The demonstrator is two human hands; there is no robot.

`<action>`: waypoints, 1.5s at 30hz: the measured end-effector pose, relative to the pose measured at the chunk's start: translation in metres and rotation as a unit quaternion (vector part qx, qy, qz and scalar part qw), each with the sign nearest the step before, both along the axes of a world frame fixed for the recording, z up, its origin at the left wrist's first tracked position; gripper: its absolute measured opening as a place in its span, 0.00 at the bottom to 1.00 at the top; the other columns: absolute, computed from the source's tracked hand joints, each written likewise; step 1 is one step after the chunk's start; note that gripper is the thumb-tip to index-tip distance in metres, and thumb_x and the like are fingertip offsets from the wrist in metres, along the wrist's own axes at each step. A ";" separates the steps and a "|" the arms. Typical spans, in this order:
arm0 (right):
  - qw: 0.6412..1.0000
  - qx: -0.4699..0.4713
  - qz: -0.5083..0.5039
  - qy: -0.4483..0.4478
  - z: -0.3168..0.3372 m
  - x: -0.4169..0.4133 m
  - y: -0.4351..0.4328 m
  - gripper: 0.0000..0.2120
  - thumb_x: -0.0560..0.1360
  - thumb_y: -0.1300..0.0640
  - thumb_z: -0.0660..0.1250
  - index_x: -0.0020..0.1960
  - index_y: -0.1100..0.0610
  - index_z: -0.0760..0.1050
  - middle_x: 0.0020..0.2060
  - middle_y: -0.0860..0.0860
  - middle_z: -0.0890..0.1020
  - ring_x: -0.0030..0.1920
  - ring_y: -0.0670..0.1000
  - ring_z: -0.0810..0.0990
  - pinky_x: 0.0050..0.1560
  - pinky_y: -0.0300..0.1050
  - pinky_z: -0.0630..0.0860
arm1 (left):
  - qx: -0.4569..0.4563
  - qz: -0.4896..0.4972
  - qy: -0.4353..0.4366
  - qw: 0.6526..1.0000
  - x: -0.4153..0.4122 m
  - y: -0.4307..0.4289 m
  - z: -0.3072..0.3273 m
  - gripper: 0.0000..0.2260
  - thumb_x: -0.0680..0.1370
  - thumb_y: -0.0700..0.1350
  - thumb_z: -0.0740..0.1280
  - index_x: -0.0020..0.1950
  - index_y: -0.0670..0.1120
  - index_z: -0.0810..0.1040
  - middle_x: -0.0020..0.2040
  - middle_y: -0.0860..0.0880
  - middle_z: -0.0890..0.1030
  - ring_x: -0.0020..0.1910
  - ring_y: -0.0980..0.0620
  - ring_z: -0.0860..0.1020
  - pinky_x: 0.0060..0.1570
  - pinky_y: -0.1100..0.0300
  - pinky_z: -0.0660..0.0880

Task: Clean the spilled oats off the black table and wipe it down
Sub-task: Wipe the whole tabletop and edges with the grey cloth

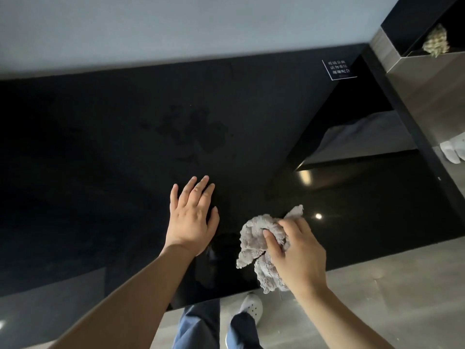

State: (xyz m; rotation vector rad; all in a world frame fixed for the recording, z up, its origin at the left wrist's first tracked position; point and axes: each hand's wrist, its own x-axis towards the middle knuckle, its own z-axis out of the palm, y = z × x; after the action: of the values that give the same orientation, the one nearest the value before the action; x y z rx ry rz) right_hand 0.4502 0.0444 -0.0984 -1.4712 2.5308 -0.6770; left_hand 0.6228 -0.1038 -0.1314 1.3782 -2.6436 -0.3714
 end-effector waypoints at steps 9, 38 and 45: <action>0.998 -0.002 -0.037 0.050 -0.014 -0.023 -0.026 0.13 0.74 0.45 0.67 0.48 0.55 0.77 0.46 0.49 0.77 0.44 0.50 0.77 0.32 0.37 0.66 | -0.031 0.012 0.016 0.999 -0.001 0.003 -0.004 0.25 0.77 0.53 0.53 0.71 0.46 0.69 0.74 0.50 0.66 0.75 0.49 0.58 0.75 0.45 0.48; 1.000 -0.021 0.000 -0.017 0.055 -0.012 -0.165 0.17 0.76 0.41 0.64 0.57 0.52 0.76 0.47 0.46 0.75 0.41 0.47 0.75 0.35 0.40 0.65 | -0.023 0.097 0.070 0.993 0.038 -0.120 0.022 0.19 0.77 0.47 0.65 0.66 0.42 0.74 0.66 0.46 0.73 0.65 0.43 0.71 0.67 0.45 0.63; 0.996 -0.009 -0.033 -0.084 0.030 -0.008 -0.260 0.17 0.76 0.42 0.64 0.57 0.53 0.75 0.48 0.47 0.74 0.45 0.49 0.76 0.40 0.42 0.69 | -0.003 0.128 -0.029 0.991 0.053 -0.204 0.007 0.26 0.79 0.54 0.57 0.75 0.46 0.62 0.77 0.47 0.59 0.76 0.46 0.54 0.75 0.45 0.45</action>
State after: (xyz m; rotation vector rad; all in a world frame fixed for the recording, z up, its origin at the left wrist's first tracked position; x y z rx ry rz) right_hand 0.4422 -0.2160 -0.0688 -1.2836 2.4598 -0.7989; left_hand 0.6757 -0.3077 -0.1244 1.7236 -2.4658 -0.2943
